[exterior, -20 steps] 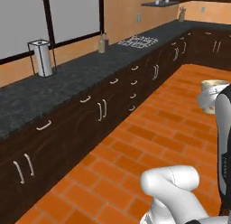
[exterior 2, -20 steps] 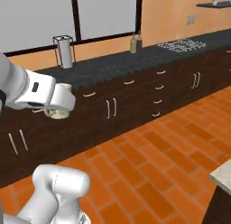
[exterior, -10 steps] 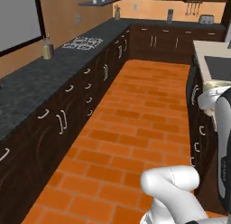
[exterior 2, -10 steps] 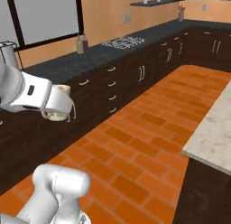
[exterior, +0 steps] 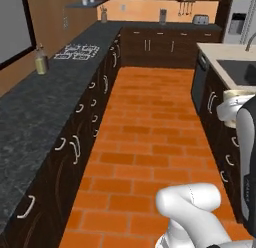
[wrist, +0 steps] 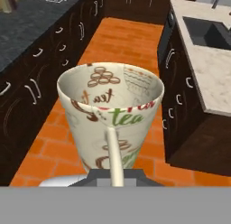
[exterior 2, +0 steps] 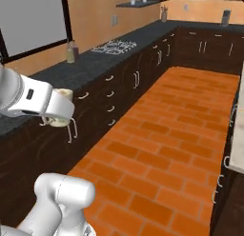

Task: Gather all objects into one cabinet and sort the glasses and bowls to opposite sides.

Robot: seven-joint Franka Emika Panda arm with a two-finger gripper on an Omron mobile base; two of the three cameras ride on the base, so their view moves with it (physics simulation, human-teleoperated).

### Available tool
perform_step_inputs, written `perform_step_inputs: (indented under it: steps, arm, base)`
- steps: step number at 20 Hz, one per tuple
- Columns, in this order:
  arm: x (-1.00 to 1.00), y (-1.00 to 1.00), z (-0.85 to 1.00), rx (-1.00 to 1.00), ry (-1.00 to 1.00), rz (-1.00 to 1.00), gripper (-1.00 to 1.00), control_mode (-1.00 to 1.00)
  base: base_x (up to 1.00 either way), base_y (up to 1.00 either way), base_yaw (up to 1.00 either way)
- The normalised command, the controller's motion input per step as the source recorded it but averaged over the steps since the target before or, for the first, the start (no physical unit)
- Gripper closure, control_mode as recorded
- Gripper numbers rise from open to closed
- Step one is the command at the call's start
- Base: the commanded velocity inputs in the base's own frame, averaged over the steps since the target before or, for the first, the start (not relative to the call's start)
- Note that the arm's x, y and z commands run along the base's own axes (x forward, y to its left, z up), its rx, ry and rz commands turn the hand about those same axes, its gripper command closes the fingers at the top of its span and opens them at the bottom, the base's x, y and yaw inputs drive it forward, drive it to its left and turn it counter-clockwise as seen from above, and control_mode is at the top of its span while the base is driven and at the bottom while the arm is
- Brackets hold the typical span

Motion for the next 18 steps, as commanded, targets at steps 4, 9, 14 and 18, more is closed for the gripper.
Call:
perform_step_inputs:
  steps: [4,9,14,18]
  arm:
    - [0.0,0.0,0.0,0.0,0.0,0.0,1.0,1.0]
    - [0.0,0.0,0.0,0.0,0.0,0.0,1.0,1.0]
    - [0.0,0.0,0.0,0.0,0.0,0.0,1.0,1.0]
    - [0.0,0.0,0.0,0.0,0.0,0.0,1.0,1.0]
  base:
    - [0.71,0.67,-0.44]
    - [0.97,0.2,-0.21]
    - [0.94,-0.07,-0.22]
    - [1.0,0.23,-0.04]
